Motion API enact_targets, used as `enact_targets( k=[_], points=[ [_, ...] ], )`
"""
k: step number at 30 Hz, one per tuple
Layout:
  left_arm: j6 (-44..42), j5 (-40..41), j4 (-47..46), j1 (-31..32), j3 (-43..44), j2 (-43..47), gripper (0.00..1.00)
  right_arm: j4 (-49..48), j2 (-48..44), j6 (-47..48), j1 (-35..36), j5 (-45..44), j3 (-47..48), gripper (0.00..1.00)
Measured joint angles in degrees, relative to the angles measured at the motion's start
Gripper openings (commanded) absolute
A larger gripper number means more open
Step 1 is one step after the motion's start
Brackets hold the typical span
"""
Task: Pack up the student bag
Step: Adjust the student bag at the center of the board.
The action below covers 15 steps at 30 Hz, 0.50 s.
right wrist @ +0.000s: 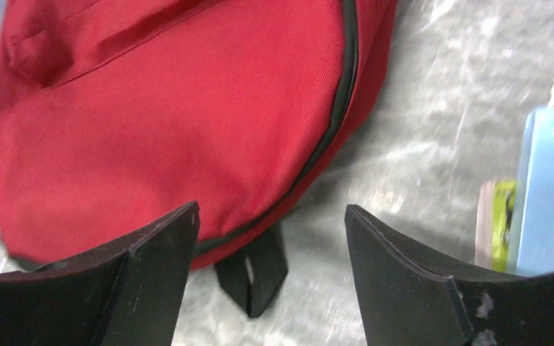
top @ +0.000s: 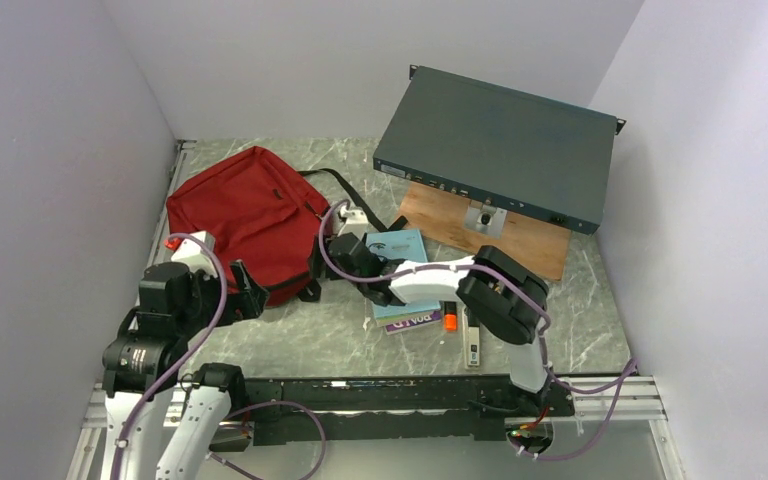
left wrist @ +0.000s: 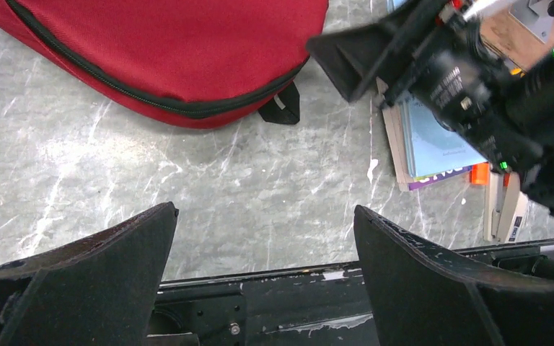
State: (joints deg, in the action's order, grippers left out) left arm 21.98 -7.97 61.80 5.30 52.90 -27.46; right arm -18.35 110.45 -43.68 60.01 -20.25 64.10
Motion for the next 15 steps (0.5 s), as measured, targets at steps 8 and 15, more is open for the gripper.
enact_targets(
  k=[8, 15],
  points=[
    [-0.07, -5.90, -2.97, 0.00, -1.90, -2.27, 0.99, 1.68, 8.11, 10.40, -3.37, 3.30, 10.47, 0.61],
    [1.22, -9.84, -6.86, 0.00, -5.97, -7.04, 0.99, 1.14, 11.65, 13.20, -4.20, 5.88, 12.39, 0.00]
  ],
)
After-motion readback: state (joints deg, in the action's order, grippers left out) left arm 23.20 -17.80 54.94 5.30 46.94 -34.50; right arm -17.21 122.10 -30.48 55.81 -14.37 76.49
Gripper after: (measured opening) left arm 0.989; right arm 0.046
